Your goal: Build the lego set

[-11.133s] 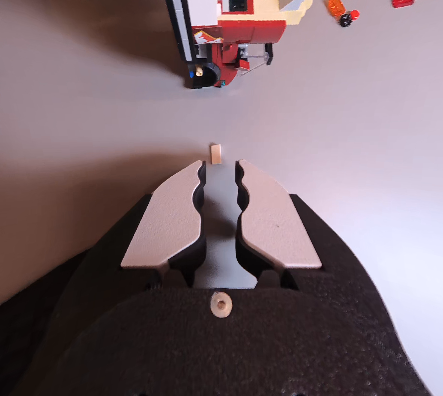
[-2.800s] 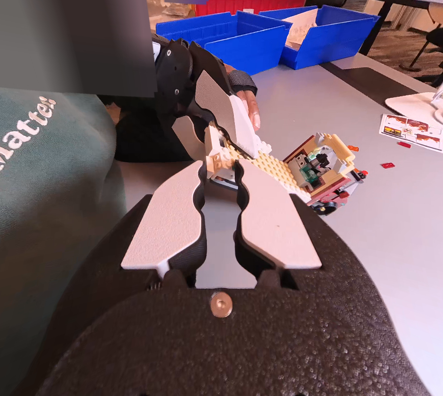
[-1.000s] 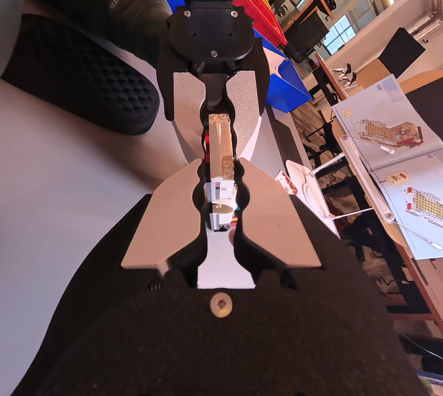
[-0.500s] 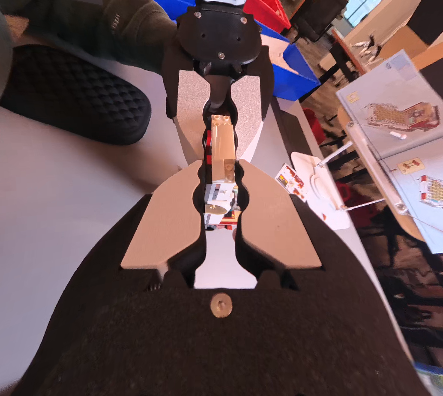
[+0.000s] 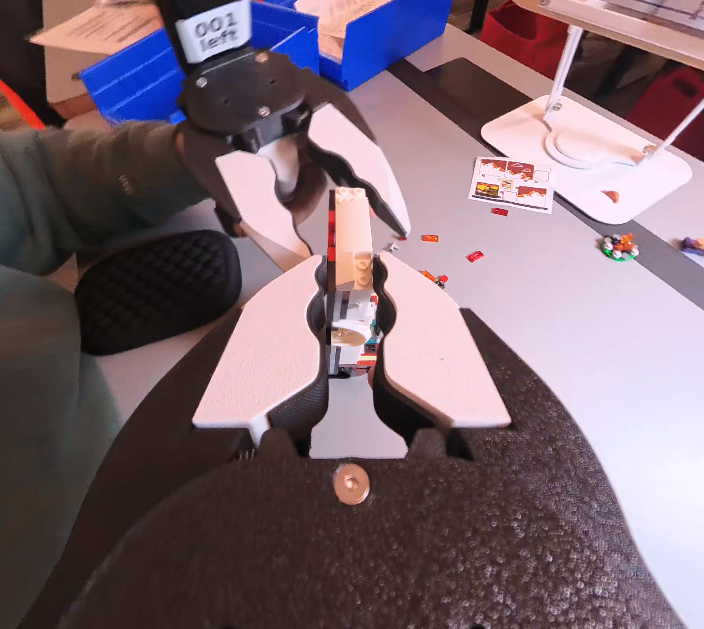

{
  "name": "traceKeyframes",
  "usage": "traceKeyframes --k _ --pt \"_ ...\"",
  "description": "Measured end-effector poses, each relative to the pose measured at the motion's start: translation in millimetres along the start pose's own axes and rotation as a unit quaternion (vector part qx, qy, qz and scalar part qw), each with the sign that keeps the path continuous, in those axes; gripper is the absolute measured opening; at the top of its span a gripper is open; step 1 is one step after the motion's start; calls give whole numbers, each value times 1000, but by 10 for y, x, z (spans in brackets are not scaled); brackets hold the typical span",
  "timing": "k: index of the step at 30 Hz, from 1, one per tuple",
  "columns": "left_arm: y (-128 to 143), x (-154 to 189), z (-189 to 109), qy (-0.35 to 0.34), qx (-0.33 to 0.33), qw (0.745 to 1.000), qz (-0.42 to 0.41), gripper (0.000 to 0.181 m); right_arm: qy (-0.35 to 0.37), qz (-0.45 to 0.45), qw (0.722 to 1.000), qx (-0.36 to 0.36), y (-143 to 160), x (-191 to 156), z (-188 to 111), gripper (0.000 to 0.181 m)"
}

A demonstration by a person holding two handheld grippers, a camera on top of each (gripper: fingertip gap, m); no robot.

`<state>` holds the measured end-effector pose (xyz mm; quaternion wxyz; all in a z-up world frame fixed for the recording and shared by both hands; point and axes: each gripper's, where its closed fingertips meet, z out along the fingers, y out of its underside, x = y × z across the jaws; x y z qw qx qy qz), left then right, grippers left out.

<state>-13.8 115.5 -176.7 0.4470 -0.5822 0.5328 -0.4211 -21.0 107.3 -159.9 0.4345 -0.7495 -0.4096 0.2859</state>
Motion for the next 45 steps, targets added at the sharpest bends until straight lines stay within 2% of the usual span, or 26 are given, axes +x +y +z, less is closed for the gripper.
traceKeyframes --k 3,6,10,13,16,23,26,29,33,36,39,42,45 --pt "159 18 -37 -77 -31 996 -29 74 23 11 1000 9 -4 14 1 22" --pt "218 81 -28 -132 -40 990 -31 76 33 13 999 16 -26 -27 34 22" --pt "222 32 23 -219 -44 975 -16 88 49 17 998 31 -56 -54 70 22" --pt "189 -51 41 -257 -42 965 2 89 58 15 997 40 -68 -113 90 23" --pt "193 -64 57 -235 -42 971 17 88 64 8 997 41 -62 -150 93 29" --pt "244 129 64 -43 -19 999 27 81 8 -28 1000 7 37 -290 99 31" --pt "247 115 25 -19 1 1000 11 81 13 -46 999 -1 60 -297 157 31" --pt "259 96 -11 -42 -5 999 2 81 29 -58 998 0 46 -304 175 30" --pt "263 82 -36 -105 -18 994 1 83 56 -61 997 11 54 -313 163 29" --pt "219 118 -8 -126 -22 992 7 94 66 -53 996 24 67 -336 157 28" --pt "182 82 -5 -153 -25 987 36 89 74 -51 995 32 84 -349 141 28" --pt "186 104 10 -157 -29 986 47 90 83 -56 995 30 102 -372 127 28" --pt "188 156 -5 -115 -20 991 62 89 72 -63 995 36 102 -425 131 29"
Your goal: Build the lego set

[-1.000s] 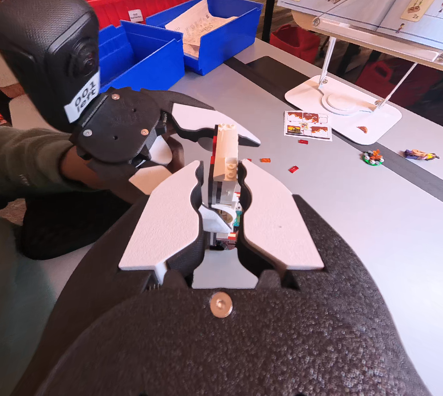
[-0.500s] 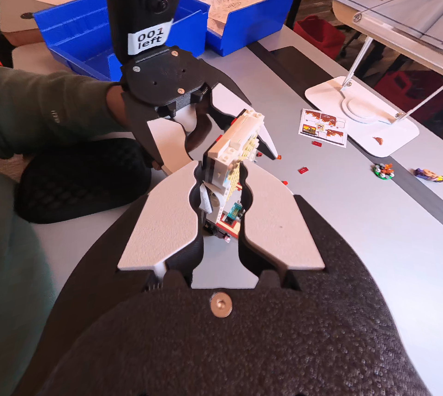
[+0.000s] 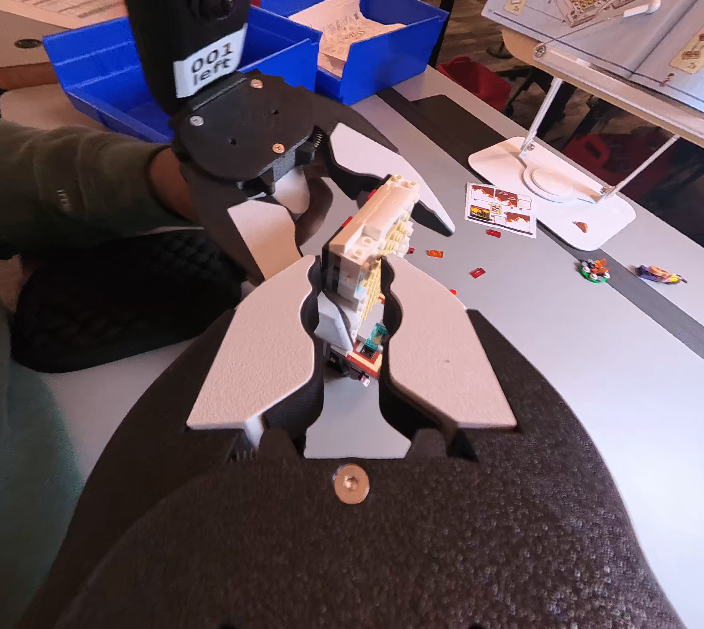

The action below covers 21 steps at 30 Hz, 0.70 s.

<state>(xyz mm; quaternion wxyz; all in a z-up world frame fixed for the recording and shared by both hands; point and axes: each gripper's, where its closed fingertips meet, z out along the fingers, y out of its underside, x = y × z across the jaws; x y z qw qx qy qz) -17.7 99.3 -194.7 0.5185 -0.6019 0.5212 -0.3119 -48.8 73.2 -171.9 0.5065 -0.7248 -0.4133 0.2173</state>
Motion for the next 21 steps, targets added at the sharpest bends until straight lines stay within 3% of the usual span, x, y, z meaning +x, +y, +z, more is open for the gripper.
traceKeyframes --k 5,8,17,21 --pt "-8 91 -95 117 27 993 5 87 -64 -27 997 22 -23 -97 18 28" --pt "-21 79 -108 149 41 988 -11 86 -73 -46 996 36 -38 -73 46 25" --pt "-15 -38 -48 145 31 986 -81 93 -55 30 997 37 -75 47 112 20" --pt "48 -96 -12 96 -5 992 -76 95 -42 41 998 35 -90 54 148 20"
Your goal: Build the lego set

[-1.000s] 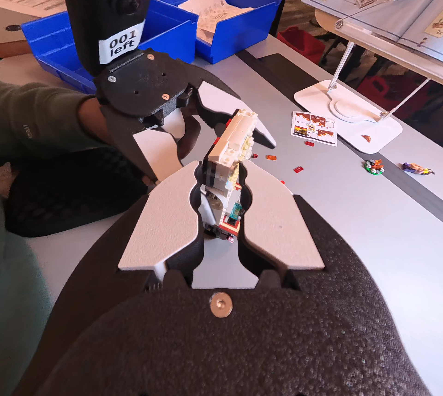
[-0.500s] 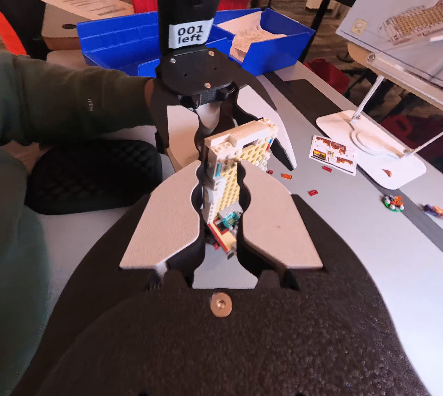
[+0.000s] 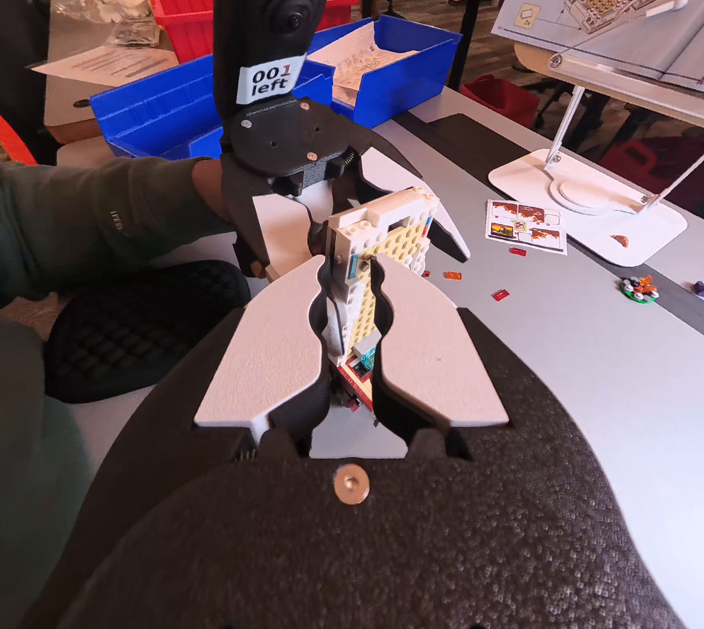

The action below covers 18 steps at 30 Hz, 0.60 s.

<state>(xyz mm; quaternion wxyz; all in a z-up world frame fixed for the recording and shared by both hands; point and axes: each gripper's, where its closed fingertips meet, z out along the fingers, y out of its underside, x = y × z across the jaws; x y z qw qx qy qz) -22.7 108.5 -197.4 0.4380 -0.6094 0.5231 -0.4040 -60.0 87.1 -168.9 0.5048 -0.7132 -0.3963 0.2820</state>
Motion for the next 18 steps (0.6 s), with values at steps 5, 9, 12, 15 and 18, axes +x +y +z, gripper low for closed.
traceKeyframes --k 5,9,12,15,18 --pt "9 0 -27 -2 -3 1000 0 94 -13 -14 1000 11 -2 -16 17 20" --pt "10 35 -22 12 -5 1000 11 93 -33 -71 997 6 -25 -10 -48 19" --pt "9 50 1 17 -9 1000 15 93 -38 -193 980 27 -202 -49 -185 19" --pt "1 51 23 18 -12 1000 15 93 -17 -359 933 -1 -262 -82 -218 20" --pt "-1 53 39 18 -17 1000 14 93 -7 -458 887 -50 -198 -95 -162 19"
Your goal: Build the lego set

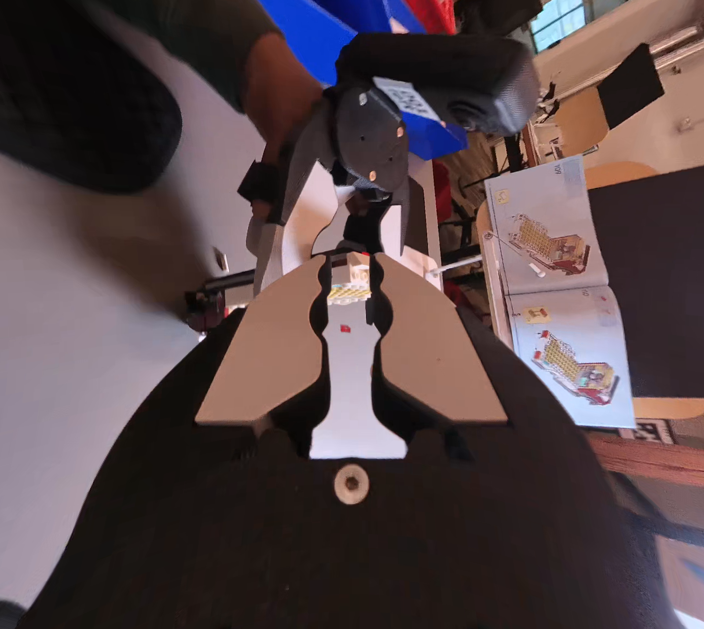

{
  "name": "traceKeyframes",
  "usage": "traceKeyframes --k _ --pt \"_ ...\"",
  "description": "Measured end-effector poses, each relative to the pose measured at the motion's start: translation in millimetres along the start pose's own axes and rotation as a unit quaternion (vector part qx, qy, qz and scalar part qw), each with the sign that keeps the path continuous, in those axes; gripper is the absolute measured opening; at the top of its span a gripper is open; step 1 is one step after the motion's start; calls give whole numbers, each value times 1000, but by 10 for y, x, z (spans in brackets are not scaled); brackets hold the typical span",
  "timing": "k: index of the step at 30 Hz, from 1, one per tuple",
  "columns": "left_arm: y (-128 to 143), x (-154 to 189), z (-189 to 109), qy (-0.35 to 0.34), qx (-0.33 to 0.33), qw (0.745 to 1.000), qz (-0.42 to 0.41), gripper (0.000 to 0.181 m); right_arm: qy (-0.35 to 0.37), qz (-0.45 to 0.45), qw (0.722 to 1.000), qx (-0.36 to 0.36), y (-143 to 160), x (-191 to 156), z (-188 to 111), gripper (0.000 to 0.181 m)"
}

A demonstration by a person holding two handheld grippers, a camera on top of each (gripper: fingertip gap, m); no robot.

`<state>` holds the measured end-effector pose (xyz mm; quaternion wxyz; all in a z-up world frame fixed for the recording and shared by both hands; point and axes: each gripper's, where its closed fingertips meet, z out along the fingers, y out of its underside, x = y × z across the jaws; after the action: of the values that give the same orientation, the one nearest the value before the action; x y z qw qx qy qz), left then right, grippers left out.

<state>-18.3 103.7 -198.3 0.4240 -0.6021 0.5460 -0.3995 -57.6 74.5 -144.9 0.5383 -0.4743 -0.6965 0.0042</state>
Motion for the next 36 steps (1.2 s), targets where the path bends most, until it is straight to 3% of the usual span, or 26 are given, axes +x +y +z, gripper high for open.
traceKeyframes --k 15,27,36 --pt "16 -8 4 -9 -9 1000 3 93 -50 -176 974 -131 97 -21 63 15" --pt "14 -16 41 -17 -18 1000 4 92 -83 -199 963 -164 99 -64 94 13" --pt "0 -47 57 -17 -12 1000 1 93 -74 -120 981 -136 108 6 50 11"
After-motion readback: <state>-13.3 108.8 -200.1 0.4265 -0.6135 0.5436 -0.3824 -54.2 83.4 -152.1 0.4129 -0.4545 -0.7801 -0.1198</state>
